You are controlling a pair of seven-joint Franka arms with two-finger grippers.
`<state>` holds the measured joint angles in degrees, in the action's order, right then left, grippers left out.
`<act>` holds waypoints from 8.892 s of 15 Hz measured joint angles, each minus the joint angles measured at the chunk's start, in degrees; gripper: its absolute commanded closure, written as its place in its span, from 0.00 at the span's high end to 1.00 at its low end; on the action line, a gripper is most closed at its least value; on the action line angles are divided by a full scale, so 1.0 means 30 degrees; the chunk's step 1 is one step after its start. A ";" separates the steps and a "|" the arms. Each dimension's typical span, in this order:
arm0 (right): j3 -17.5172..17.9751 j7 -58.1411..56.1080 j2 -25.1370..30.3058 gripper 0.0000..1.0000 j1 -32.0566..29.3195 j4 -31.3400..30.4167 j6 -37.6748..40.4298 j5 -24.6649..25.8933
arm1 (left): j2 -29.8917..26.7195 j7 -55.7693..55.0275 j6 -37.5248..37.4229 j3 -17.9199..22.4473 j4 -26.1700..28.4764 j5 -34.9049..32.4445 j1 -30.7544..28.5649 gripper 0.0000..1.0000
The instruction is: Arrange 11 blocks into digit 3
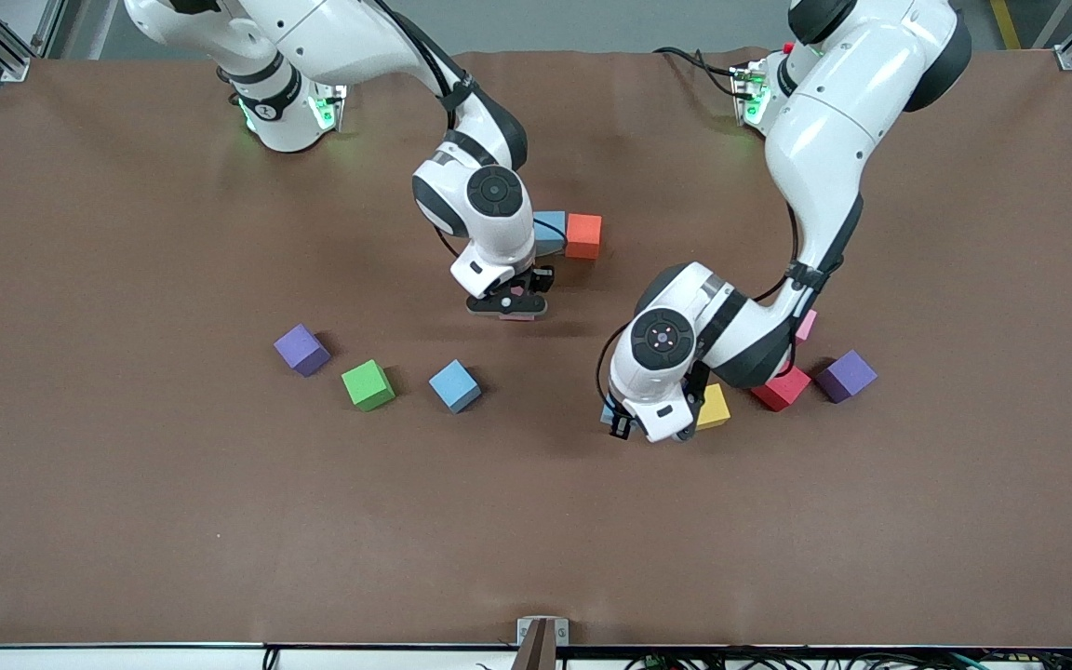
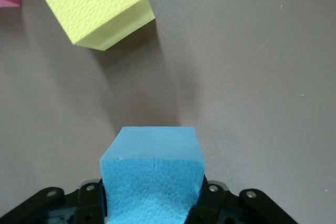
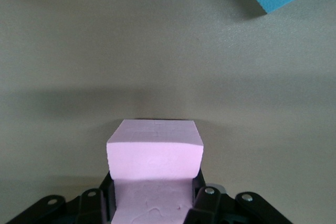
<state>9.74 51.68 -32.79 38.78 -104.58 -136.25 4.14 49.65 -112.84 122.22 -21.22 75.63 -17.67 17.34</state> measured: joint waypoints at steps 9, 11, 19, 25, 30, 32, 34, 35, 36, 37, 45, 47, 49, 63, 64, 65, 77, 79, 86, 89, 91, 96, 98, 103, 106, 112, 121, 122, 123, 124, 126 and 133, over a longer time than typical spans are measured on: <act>0.0001 0.0002 -0.0274 0.17 0.0059 -0.0105 -0.0031 0.0000 | -0.0457 -0.0013 -0.0005 0.0026 -0.0048 0.0000 -0.0435 0.53; 0.0003 0.0003 -0.0276 0.17 0.0067 -0.0111 -0.0044 0.0001 | -0.0605 -0.0021 -0.0005 0.0037 -0.0052 0.0000 -0.0499 0.53; 0.0006 0.0176 -0.0276 0.17 0.0282 -0.0112 -0.0066 0.0002 | -0.0804 -0.4269 -0.0130 0.0030 0.0219 0.0008 -0.0664 0.52; 0.0004 0.0201 -0.0276 0.21 0.0348 -0.0112 -0.0082 0.0002 | -0.0806 -0.5532 -0.0125 0.0029 0.0585 -0.0006 -0.0580 0.52; -0.0094 0.0275 -0.0277 1.00 0.0348 -0.0113 -0.0080 0.0053 | -0.0921 -0.5532 -0.0070 0.0029 0.0848 -0.0025 -0.0581 0.52; -0.0210 0.0275 -0.0277 1.00 0.0347 -0.0112 -0.0081 0.0212 | -0.1005 -0.5532 0.0024 0.0029 0.0994 -0.0029 -0.0583 0.52; -0.0260 0.0274 -0.0277 1.00 0.0346 -0.0112 -0.0081 0.0264 | -0.1188 -0.5532 0.0449 0.0027 0.1424 -0.0040 -0.0584 0.52; -0.0268 0.0274 -0.0277 1.00 0.0346 -0.0111 -0.0081 0.0268 | -0.1379 -0.5531 0.0783 0.0026 0.1807 -0.0043 -0.0585 0.52; -0.0278 0.0274 -0.0277 1.00 0.0345 -0.0106 -0.0081 0.0270 | -0.1637 -0.5531 0.1146 0.0024 0.2287 -0.0044 -0.0586 0.52; -0.0287 0.0274 -0.0274 1.00 0.0342 -0.0091 -0.0080 0.0275 | -0.1946 -0.5531 0.1444 0.0020 0.2816 -0.0044 -0.0584 0.52; -0.0525 0.0297 0.2278 1.00 -0.0812 0.0197 0.3441 0.0297 | -0.4207 -0.5559 0.4499 -0.0351 0.8148 -0.0046 -0.0449 0.52; -0.0699 0.0299 0.3103 1.00 -0.1571 0.0190 0.4621 0.0310 | -0.4285 -0.6203 0.4690 -0.0602 0.8831 -0.0045 -0.0325 0.52; -0.0901 0.0299 0.3595 1.00 -0.2537 0.0182 0.5529 0.0358 | -0.4268 -0.7589 0.4747 -0.0741 0.9139 -0.0045 0.0291 0.52; -0.1896 0.5820 0.1483 1.00 -0.4940 0.1741 0.3787 0.1642 | -0.3787 -1.0061 0.4968 -0.0792 0.9190 -0.0045 0.3342 0.52; -0.1897 0.6479 0.0904 1.00 -0.4942 0.2099 0.3363 0.1642 | -0.3731 -1.0062 0.4983 -0.0791 0.9153 -0.0045 0.3370 0.52; -0.1898 0.7145 0.0343 1.00 -0.4944 0.2577 0.3176 0.1642 | -0.3671 -1.0079 0.5007 -0.0791 0.9105 -0.0045 0.3414 0.52; -0.1672 1.0656 -0.1920 1.00 -0.4505 0.5086 0.1687 0.0635 | -0.3094 -1.0392 0.5065 -0.0770 0.8420 -0.0045 0.3858 0.71; -0.1663 1.0841 -0.2220 1.00 -0.4304 0.5086 0.1417 0.0629 | -0.3093 -1.0392 0.5066 -0.0760 0.8416 -0.0045 0.3860 1.00; -0.1657 1.1022 -0.2768 0.91 -0.3593 0.4273 0.0502 0.0626 | -0.3110 -1.0324 0.5066 -0.0737 0.8166 -0.0045 0.3887 1.00; -0.1657 1.0980 -0.2786 0.24 -0.3433 0.3610 0.0238 0.0645 | -0.3334 -1.0154 0.4962 -0.0750 0.8103 -0.0046 0.3915 1.00; -0.1657 1.0365 -0.2785 0.13 -0.3327 0.3451 0.0227 0.0659 | -0.3656 -1.0027 0.4648 -0.0798 0.8099 -0.0046 0.3926 1.00; -0.1586 0.8625 -0.2765 0.13 -0.2631 0.3486 0.0022 0.0751 | -0.5125 -0.8334 0.3034 -0.0787 0.8052 -0.0045 0.3801 1.00; -0.1561 0.6190 -0.2754 0.13 -0.2086 0.3520 -0.0024 0.0900 | -0.5671 -0.6527 0.2440 -0.0709 0.8043 -0.0045 0.3272 1.00; -0.1545 0.0128 -0.2736 0.14 -0.1223 0.3771 -0.0062 0.0962 | -0.6193 0.0294 0.2273 -0.0605 0.7940 -0.0045 0.0359 1.00; -0.1543 -0.1355 -0.2736 0.14 -0.0908 0.3843 -0.0062 0.1234 | -0.6182 0.4282 0.2274 -0.0532 0.7608 -0.0045 -0.1223 1.00; -0.1541 -0.1544 -0.2742 0.14 -0.0506 0.3815 0.0044 0.1244 | -0.4968 1.0206 0.2274 -0.0383 0.6792 -0.0045 -0.3202 1.00; -0.1436 -0.1025 -0.2747 0.14 -0.0250 0.3523 0.0039 0.0442 | -0.3747 1.7787 0.2285 -0.0102 0.6266 -0.0967 -0.4195 1.00; -0.1422 -0.0981 -0.2746 0.14 -0.0164 0.3504 0.0040 0.0419 | -0.3721 1.8456 0.2284 -0.0101 0.6265 -0.0978 -0.4309 1.00; -0.1418 -0.0959 -0.2748 0.14 -0.0075 0.3443 0.0046 0.0409 | -0.3677 1.8940 0.2284 -0.0100 0.6264 -0.0982 -0.4403 1.00; -0.1422 -0.0945 -0.2743 0.14 0.0013 0.3396 0.0045 0.0409 | -0.3607 1.9295 0.2285 -0.0100 0.6262 -0.0983 -0.4467 1.00; -0.1421 -0.0942 -0.2738 0.14 0.0093 0.3383 0.0056 0.0409 | -0.3427 1.9656 0.2288 -0.0100 0.6259 -0.0985 -0.4498 1.00; -0.1423 -0.0942 -0.2702 0.14 0.0206 0.3317 0.0060 0.0410 | -0.2960 1.9742 0.2612 -0.0121 0.6244 -0.1002 -0.4491 0.66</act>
<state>5.47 48.85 -40.89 39.40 -94.63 -136.06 5.37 40.77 -53.61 130.05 -21.58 94.37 -20.68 3.86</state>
